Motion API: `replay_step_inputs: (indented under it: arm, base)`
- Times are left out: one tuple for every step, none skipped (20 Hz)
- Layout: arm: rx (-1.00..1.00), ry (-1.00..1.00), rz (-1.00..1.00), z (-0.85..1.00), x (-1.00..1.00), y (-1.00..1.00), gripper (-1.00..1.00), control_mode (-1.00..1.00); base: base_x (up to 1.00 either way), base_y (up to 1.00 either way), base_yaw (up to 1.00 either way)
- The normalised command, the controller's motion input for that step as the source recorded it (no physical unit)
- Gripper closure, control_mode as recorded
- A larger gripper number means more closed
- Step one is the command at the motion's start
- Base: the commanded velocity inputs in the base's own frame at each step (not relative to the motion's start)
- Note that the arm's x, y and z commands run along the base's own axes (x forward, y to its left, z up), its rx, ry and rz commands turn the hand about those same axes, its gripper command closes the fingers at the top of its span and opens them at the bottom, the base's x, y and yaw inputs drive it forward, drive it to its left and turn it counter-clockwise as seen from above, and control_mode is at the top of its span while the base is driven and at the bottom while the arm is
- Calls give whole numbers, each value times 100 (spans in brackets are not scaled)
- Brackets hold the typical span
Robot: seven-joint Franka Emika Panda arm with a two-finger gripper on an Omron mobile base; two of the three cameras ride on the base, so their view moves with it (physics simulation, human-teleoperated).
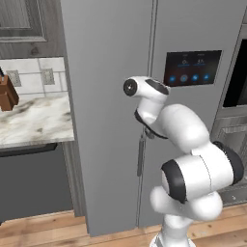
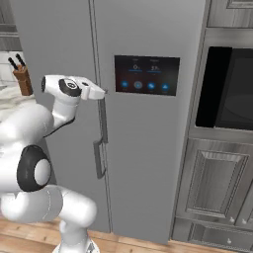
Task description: There's a fish in the fridge that needs to be moved to the freezer for freezing. Pick up the fish from the fridge, place it on any shelf in the freezer, and close the fridge and freezer doors when done.
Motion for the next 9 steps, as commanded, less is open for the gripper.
replay_step_inputs:
  arm:
    - [9, 1, 17, 0, 93, -36, -100, -100]
    - [9, 1, 19, 0, 96, -33, -100, -100]
    - [9, 2, 21, 0, 98, -30, -100, -100]
    - [7, 2, 22, 0, 100, -18, -100, -100]
    - [6, 1, 23, 0, 100, -13, -100, -100]
    - [7, 0, 25, 0, 100, -9, -100, -100]
    - [7, 0, 27, 0, 100, -6, -100, -100]
    - [7, 0, 28, 0, 100, -7, -100, -100]
    - [7, 0, 29, 0, 96, -6, -100, -100]
  base:
    - [0, 0, 0]
    - [0, 0, 0]
    - [0, 0, 0]
    - [0, 0, 0]
    - [0, 0, 0]
    - [0, 0, 0]
    - [0, 0, 0]
    - [0, 0, 0]
    - [0, 0, 0]
